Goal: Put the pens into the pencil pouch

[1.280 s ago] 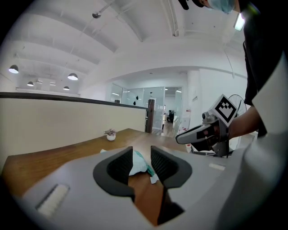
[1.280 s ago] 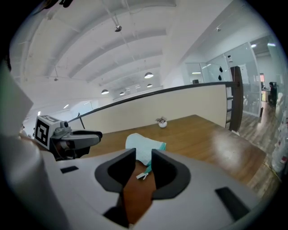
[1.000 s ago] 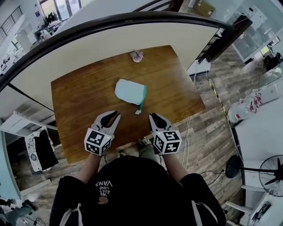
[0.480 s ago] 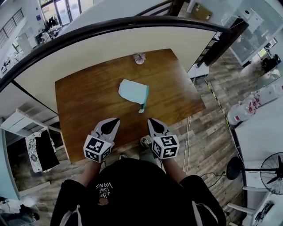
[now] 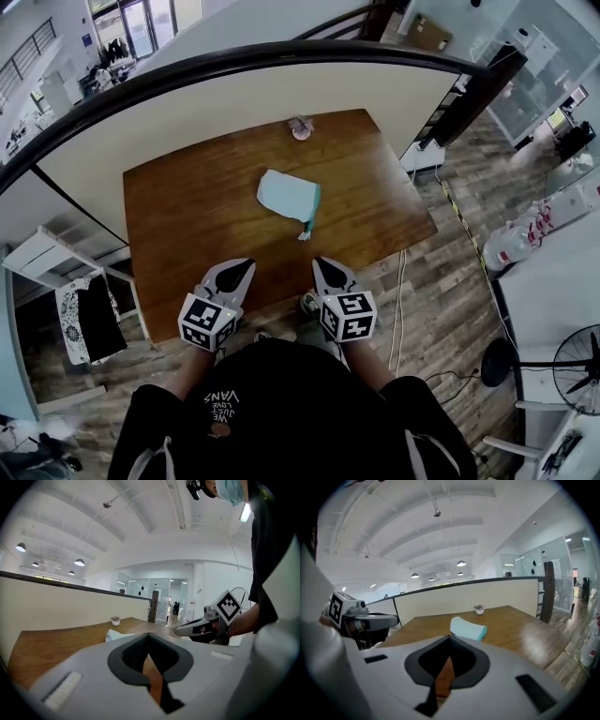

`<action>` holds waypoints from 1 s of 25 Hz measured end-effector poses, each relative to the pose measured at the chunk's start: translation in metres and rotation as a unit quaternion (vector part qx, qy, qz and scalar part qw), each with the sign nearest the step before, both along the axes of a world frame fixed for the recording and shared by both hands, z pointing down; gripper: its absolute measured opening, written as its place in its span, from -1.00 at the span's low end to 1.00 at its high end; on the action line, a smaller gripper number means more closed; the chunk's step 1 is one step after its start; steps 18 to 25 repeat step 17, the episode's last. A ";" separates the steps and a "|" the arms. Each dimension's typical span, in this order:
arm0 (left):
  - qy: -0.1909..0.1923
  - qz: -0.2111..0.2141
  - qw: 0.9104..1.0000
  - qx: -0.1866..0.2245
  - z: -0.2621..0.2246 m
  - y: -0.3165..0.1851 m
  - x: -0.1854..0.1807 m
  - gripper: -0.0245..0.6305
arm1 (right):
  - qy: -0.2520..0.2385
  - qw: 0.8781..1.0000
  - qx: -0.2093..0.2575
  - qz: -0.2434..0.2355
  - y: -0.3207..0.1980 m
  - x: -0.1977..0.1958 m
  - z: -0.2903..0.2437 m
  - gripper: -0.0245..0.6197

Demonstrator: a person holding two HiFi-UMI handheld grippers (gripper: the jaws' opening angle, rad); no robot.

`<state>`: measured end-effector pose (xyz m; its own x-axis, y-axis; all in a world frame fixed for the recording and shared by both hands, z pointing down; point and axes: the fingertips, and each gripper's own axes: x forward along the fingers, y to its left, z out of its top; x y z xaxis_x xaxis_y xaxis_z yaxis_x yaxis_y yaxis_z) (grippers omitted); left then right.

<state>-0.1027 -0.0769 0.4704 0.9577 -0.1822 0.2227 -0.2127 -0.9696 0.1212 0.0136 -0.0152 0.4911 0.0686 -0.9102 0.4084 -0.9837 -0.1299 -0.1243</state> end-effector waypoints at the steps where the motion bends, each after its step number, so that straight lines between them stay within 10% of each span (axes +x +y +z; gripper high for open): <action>1: 0.001 -0.001 1.000 -0.001 0.000 0.001 -0.001 -0.89 | -0.001 1.000 0.000 0.000 0.001 -0.001 0.000 -0.89; 25: 0.008 -0.003 1.000 -0.002 -0.004 0.012 -0.002 -0.89 | -0.008 1.000 0.000 -0.006 0.010 -0.005 0.000 -0.89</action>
